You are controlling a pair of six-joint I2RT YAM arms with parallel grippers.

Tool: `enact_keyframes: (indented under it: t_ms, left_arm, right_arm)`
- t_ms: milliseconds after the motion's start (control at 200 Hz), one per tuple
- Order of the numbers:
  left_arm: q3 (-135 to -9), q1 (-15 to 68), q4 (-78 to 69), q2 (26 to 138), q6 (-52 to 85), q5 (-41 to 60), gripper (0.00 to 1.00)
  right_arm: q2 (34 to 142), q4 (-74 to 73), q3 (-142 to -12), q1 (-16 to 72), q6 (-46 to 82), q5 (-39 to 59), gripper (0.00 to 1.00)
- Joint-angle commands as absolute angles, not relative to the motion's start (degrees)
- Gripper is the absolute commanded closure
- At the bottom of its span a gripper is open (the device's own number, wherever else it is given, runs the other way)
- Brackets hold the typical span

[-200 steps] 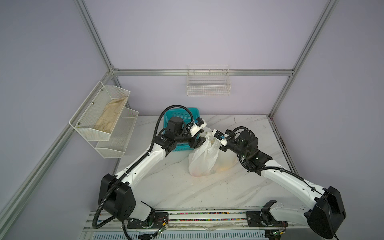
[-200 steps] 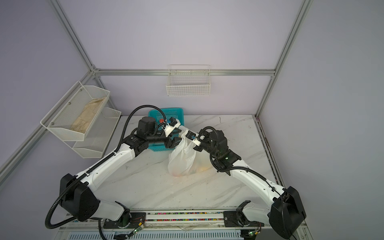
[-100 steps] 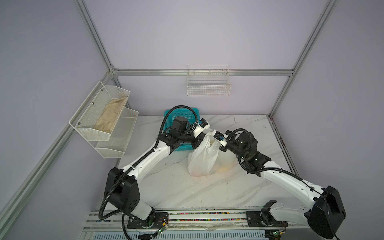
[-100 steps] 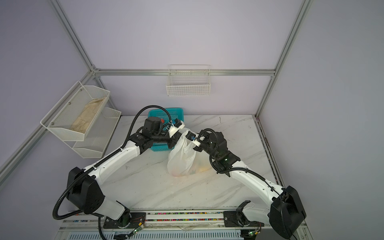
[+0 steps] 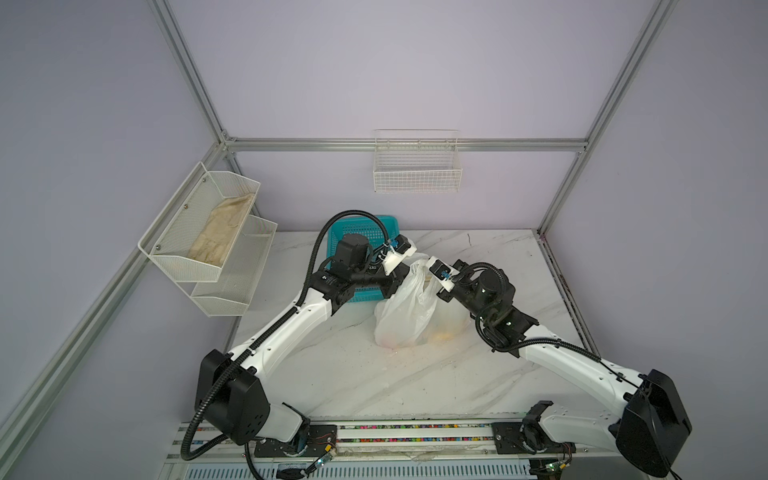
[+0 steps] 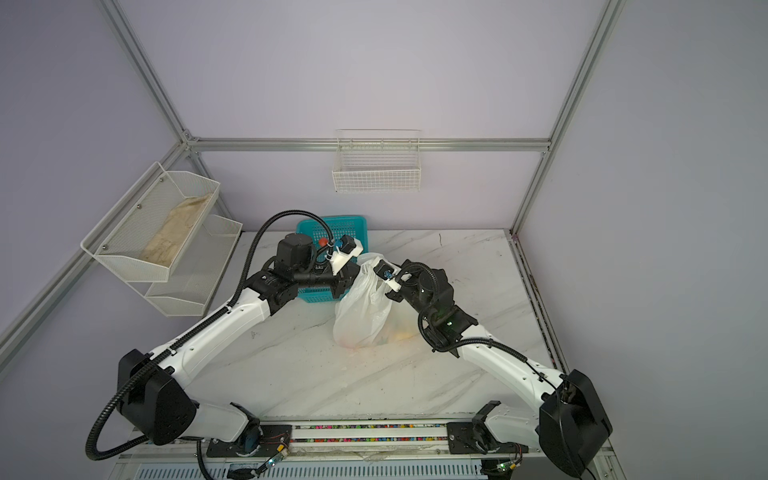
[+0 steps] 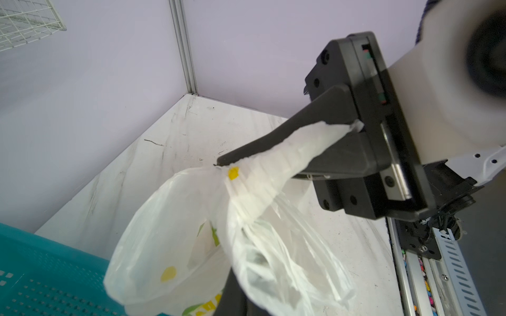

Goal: Place the fake fruits into the plastic bag and tie a complex knot

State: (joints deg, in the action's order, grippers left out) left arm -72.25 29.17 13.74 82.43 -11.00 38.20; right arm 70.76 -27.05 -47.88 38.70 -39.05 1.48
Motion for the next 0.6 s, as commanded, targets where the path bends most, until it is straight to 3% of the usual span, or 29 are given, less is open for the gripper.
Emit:
enact_keyframes:
  t_ms: [0,240,595]
  left_arm:
    - [-70.27,30.45,10.13,80.27,-8.73,41.18,1.00]
    - [-69.52,33.64,7.45,83.40,-6.69,41.94,1.00]
    - [-57.39,34.80,-11.00,81.87,1.67,36.81,1.00]
  right_arm:
    - [71.89,-33.72,-46.97,39.02,-35.87,0.39,1.00]
    - [73.49,-44.31,-43.11,38.51,-27.07,5.19,1.00]
    - [76.87,-62.16,-37.62,31.41,-7.62,23.59,1.00]
